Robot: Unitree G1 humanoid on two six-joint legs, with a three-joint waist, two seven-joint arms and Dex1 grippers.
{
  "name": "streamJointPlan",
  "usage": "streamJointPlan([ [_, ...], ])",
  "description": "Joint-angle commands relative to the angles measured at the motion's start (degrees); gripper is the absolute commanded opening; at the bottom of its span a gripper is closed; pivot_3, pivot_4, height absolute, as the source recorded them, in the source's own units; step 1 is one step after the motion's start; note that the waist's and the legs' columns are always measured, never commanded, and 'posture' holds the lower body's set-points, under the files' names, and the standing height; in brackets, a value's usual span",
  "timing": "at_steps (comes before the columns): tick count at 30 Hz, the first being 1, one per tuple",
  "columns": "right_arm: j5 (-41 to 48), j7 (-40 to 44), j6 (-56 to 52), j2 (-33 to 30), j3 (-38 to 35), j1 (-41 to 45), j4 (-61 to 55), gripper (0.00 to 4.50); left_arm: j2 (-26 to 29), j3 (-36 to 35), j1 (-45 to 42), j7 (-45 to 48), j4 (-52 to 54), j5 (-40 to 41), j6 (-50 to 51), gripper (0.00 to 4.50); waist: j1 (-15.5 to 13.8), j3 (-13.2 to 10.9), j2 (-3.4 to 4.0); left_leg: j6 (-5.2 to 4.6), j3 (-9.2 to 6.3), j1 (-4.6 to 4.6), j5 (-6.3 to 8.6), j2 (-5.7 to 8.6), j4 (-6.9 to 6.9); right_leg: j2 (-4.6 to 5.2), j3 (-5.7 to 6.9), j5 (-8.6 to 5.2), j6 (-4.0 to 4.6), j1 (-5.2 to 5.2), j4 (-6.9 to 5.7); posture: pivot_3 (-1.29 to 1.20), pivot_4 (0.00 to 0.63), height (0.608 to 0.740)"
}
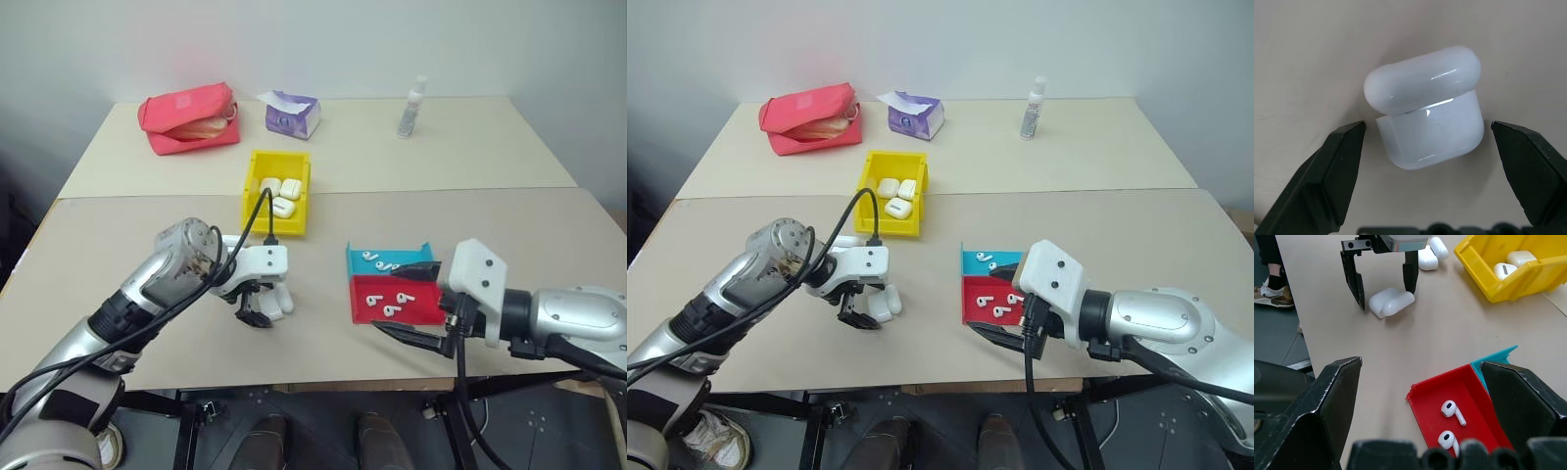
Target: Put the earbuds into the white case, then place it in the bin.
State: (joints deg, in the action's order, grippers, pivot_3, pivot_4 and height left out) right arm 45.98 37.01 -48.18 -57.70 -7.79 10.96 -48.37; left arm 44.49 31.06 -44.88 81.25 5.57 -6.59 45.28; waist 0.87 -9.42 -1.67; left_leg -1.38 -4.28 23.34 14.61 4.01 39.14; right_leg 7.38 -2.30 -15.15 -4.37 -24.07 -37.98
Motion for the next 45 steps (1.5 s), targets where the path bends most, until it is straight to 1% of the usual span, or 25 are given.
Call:
streamJointPlan([
  [1, 0.4, -0.4, 0.5, 0.2, -1.7, 0.2, -1.9, 4.50, 0.9, 0.1, -1.1, -0.5, 1.7, 0.2, 4.2, 4.48, 0.0, 0.0, 0.00, 0.00, 0.00, 0.00, 0.00, 0.00, 0.00, 0.00, 0.00, 0.00, 0.00, 0.00, 0.00, 0.00, 0.150, 0.740],
  [8, 0.0, -0.7, 0.8, 0.7, -1.1, 0.2, -1.8, 4.50, 1.1, 2.1, -0.8, -1.1, 3.5, 0.7, 9.5, 4.48, 0.1, 0.0, 0.00, 0.00, 0.00, -0.02, 0.00, 0.00, 0.00, 0.00, 0.00, 0.00, 0.00, 0.01, -0.01, 0.00, 0.150, 0.740],
  [12, 0.1, -0.8, 0.9, 0.7, -1.3, -0.1, -2.0, 4.50, 1.5, 2.4, 0.2, -2.8, 4.6, 0.6, 9.6, 4.48, 0.1, 0.0, 0.00, 0.00, 0.01, -0.04, 0.00, -0.01, 0.00, 0.00, -0.02, 0.00, 0.00, 0.01, -0.01, 0.00, 0.150, 0.740],
  [15, 0.0, -0.8, 0.9, 0.7, -1.3, 0.0, -1.9, 4.50, 1.4, 2.5, 0.3, -3.8, 4.9, 0.7, 9.9, 3.85, 0.1, 0.0, 0.00, 0.00, 0.01, -0.04, 0.00, -0.03, 0.00, 0.00, -0.02, 0.00, 0.00, 0.02, -0.02, 0.00, 0.150, 0.740],
  [18, -0.1, -0.6, 1.0, 0.5, -1.3, -0.1, -1.9, 4.50, 1.2, 2.3, 0.5, -5.2, 4.8, 0.7, 9.8, 2.92, 0.1, 0.0, 0.00, 0.00, 0.01, -0.03, 0.00, -0.02, 0.00, 0.00, -0.02, 0.00, 0.00, 0.01, -0.01, 0.00, 0.150, 0.740],
  [19, -0.2, -0.6, 1.1, 0.5, -1.3, -0.2, -1.9, 4.50, 1.2, 2.1, 0.6, -5.7, 4.7, 0.7, 9.9, 2.73, 0.1, 0.0, 0.00, 0.00, 0.01, -0.03, 0.00, -0.02, 0.00, 0.00, -0.02, 0.00, 0.00, 0.01, -0.01, 0.00, 0.150, 0.740],
  [23, -0.3, -0.2, 1.2, 0.4, -1.5, -0.3, -1.9, 4.50, 1.2, 0.6, 0.9, -7.4, 3.8, 1.3, 9.1, 2.73, 0.0, 0.0, 0.00, 0.00, 0.01, -0.04, 0.00, -0.02, 0.00, 0.00, -0.02, 0.00, 0.00, 0.02, -0.02, 0.00, 0.150, 0.740],
  [24, -0.4, -0.1, 1.3, 0.3, -1.6, -0.4, -1.9, 4.50, 1.4, -0.5, 1.5, -8.0, 3.5, 1.7, 6.6, 2.73, 0.0, 0.0, 0.01, 0.00, 0.01, -0.05, 0.00, -0.03, 0.00, 0.00, -0.02, 0.00, 0.00, 0.03, -0.02, 0.00, 0.150, 0.740],
  [25, -0.4, 0.1, 1.4, 0.3, -1.8, -0.6, -1.9, 4.50, 1.5, -2.1, 2.3, -8.3, 3.2, 2.7, 3.7, 2.73, 0.0, 0.0, 0.01, 0.00, 0.00, -0.06, 0.00, -0.03, 0.00, 0.00, -0.02, 0.00, 0.00, 0.04, -0.03, 0.00, 0.150, 0.740],
  [27, -0.6, 0.9, 1.7, -0.1, -2.6, -1.1, -1.5, 4.50, 0.8, -8.8, 3.6, -7.9, 1.7, 7.6, -1.4, 2.73, 0.0, 0.0, 0.01, 0.00, 0.01, -0.07, 0.00, -0.06, 0.00, 0.00, -0.04, 0.00, 0.00, 0.03, -0.02, 0.00, 0.150, 0.740],
  [30, -1.2, 2.1, 2.2, -0.7, -3.9, -2.1, -0.9, 4.50, 0.1, -15.4, 4.2, -7.2, -1.1, 12.8, -6.7, 2.73, -0.1, 0.0, 0.00, 0.01, 0.00, 0.01, 0.00, -0.07, 0.00, 0.01, -0.03, 0.00, 0.00, -0.05, -0.01, 0.00, 0.150, 0.740],
  [32, -1.5, 3.6, 2.8, -1.2, -5.3, -3.0, -0.4, 4.50, -3.0, -23.5, 5.6, -6.7, -4.7, 19.3, -16.0, 2.73, -0.1, 0.0, 0.01, 0.01, 0.00, 0.03, 0.00, -0.06, 0.00, 0.02, -0.03, 0.00, 0.00, -0.05, 0.01, 0.00, 0.150, 0.740],
  [34, -2.0, 5.2, 3.6, -1.8, -6.3, -3.3, 0.4, 4.50, -5.4, -28.3, 5.5, -4.4, -8.9, 23.7, -23.9, 2.73, -0.2, 0.0, 0.01, 0.02, 0.00, 0.02, -0.01, -0.07, 0.01, 0.06, -0.02, 0.00, 0.00, -0.05, 0.03, 0.00, 0.150, 0.740],
  [38, -2.9, 8.4, 5.0, -2.9, -7.8, -3.8, 1.9, 4.50, -8.8, -30.1, 3.8, -3.0, -13.3, 26.0, -31.7, 2.73, -0.2, 0.0, 0.01, 0.02, 0.01, -0.01, -0.01, -0.04, 0.01, 0.07, -0.02, 0.01, 0.00, -0.01, 0.03, 0.00, 0.150, 0.740],
  [39, -3.0, 9.0, 5.1, -3.5, -7.9, -3.4, 2.5, 4.50, -10.4, -30.5, 2.7, -2.5, -13.9, 27.5, -32.8, 2.73, -0.2, 0.0, 0.00, 0.02, 0.02, -0.01, -0.01, -0.04, 0.01, 0.07, -0.02, 0.01, 0.00, -0.01, 0.02, 0.00, 0.150, 0.740],
  [42, -3.5, 10.9, 5.3, -5.1, -8.2, -2.6, 3.8, 4.50, -14.5, -32.5, -0.3, -1.0, -13.9, 34.3, -30.0, 2.73, -0.4, 0.0, -0.01, 0.02, -0.01, 0.07, -0.01, -0.02, 0.11, 0.07, 0.01, 0.02, -0.02, -0.01, 0.01, 0.00, 0.150, 0.740],
  [45, -3.9, 12.0, 5.4, -6.2, -8.7, -2.0, 4.6, 4.50, -19.1, -33.7, -0.4, -3.5, -10.6, 41.0, -25.3, 2.73, -0.2, 0.0, -0.01, 0.01, -0.01, 0.11, 0.00, -0.02, 0.16, 0.07, 0.01, 0.03, -0.04, -0.02, 0.01, 0.00, 0.150, 0.740],
])
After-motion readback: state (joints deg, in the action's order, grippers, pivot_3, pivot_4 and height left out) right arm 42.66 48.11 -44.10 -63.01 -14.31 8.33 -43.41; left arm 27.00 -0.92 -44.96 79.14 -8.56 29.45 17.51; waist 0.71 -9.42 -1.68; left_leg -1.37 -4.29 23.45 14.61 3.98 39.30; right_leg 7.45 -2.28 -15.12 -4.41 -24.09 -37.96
